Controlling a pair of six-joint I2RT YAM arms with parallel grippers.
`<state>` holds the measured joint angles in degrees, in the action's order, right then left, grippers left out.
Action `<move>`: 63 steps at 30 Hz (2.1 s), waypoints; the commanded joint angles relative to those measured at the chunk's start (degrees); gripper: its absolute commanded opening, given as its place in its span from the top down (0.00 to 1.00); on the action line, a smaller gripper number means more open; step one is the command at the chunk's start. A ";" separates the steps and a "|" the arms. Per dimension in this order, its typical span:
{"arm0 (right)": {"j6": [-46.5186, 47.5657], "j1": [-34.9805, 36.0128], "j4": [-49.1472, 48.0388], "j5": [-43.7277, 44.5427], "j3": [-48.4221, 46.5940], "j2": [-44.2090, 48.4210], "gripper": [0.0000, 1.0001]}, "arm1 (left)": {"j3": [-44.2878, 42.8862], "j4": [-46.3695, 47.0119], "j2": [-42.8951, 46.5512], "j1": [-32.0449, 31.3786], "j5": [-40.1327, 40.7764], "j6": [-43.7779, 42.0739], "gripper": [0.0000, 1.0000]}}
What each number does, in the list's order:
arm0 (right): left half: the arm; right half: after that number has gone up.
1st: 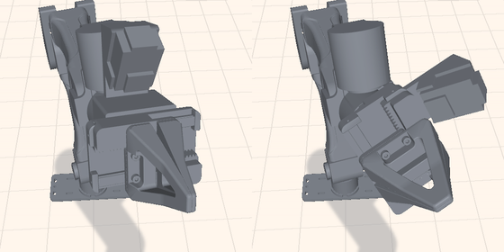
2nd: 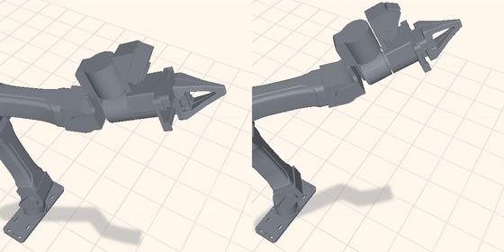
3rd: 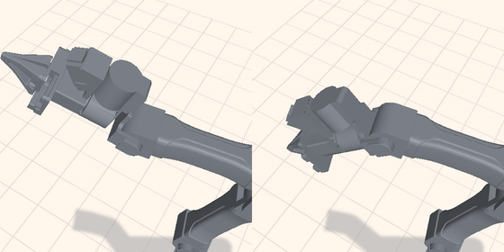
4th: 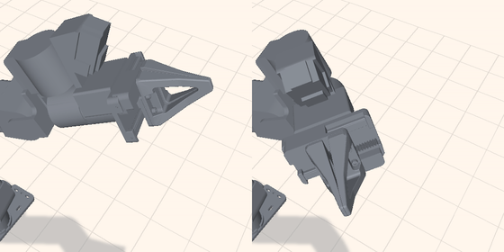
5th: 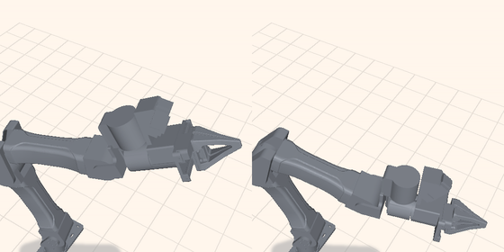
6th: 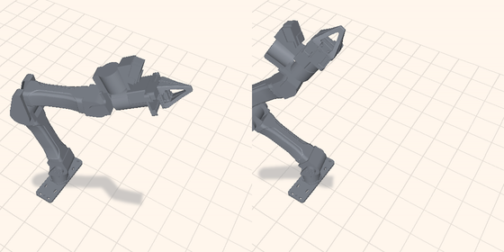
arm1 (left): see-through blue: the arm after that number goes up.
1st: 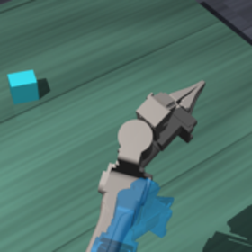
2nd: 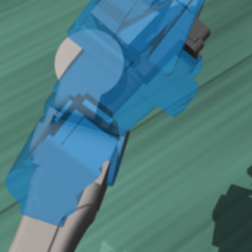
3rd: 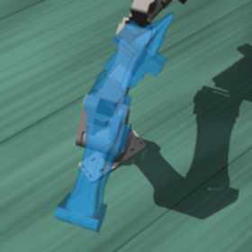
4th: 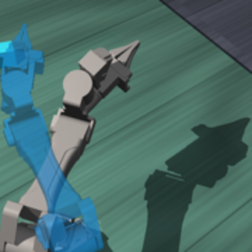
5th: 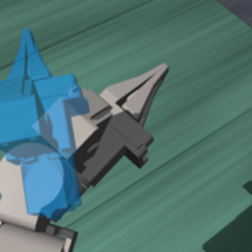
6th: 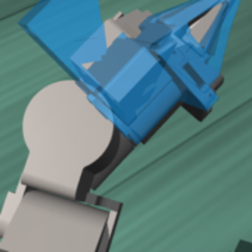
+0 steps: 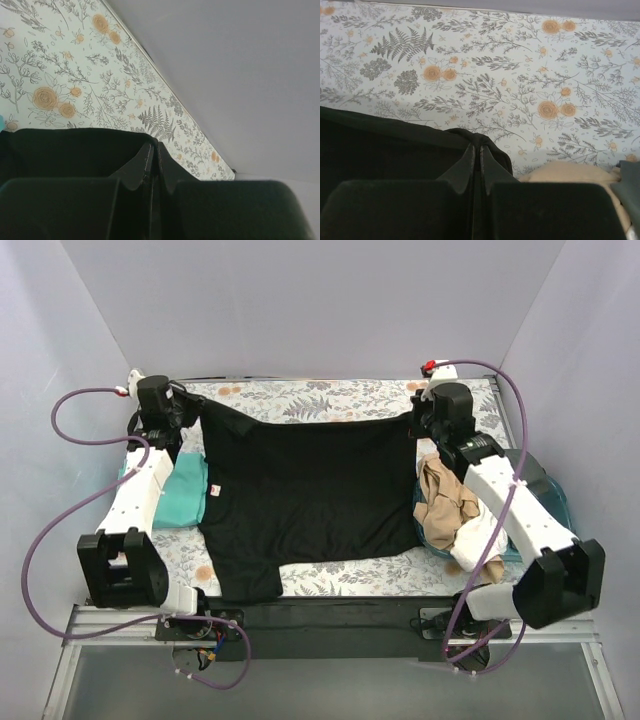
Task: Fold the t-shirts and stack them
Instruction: Flatten the tshirt out, then fold the tshirt
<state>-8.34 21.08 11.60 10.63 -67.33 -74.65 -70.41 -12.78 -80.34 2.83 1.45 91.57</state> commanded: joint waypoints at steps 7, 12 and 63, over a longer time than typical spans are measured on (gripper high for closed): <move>2.10 -6.92 -7.99 -9.57 -9.30 -12.86 0.99 | -7.54 6.97 -12.56 -0.02 -3.11 -2.80 1.00; 4.38 -8.51 -10.10 -14.41 -13.17 -21.56 0.99 | -10.44 9.43 -20.10 0.07 -4.53 -3.24 1.00; 10.80 -12.82 -5.18 -22.32 -20.03 -34.42 0.99 | 6.59 -17.63 -1.94 -14.07 22.10 13.54 1.00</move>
<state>0.49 8.64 5.93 -12.21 -88.16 -112.09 -65.84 -26.09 -86.52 -10.63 19.68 101.38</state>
